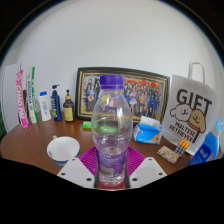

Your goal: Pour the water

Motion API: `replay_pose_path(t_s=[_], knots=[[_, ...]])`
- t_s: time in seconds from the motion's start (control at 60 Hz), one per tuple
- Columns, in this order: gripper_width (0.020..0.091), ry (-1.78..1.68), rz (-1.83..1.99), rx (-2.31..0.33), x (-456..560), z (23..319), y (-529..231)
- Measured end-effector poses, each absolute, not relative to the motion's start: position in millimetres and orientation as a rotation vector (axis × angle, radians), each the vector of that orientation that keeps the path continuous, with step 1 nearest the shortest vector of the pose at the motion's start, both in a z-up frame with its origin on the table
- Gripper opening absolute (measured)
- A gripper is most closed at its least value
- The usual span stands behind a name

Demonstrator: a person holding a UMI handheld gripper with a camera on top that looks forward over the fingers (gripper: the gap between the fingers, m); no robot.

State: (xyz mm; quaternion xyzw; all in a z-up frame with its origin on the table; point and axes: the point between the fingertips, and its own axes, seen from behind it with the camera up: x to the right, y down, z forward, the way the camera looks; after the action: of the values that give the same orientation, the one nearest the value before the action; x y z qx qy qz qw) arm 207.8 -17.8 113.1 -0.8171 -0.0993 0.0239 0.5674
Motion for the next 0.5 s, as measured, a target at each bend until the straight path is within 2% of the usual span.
replay_pose_path(t_s=[0.167,0.183,0.25,0.35,0.467,0.5], knots=[[0.0352,-0.201,0.098,-1.963,210.5,70.3,-19.3],[0.0352,-0.189,0.108,-1.933,210.0,77.1,-18.3],[0.0353,-0.161,0.130,-1.915,211.8,74.5,-19.2],[0.0403,-0.166,0.142,-1.894,212.5,75.7,-21.8],[0.0499,-0.179,0.129,-1.905,211.4,73.8,-24.7],[0.0548,-0.174,0.132,-1.932,211.6,70.9,-27.7]])
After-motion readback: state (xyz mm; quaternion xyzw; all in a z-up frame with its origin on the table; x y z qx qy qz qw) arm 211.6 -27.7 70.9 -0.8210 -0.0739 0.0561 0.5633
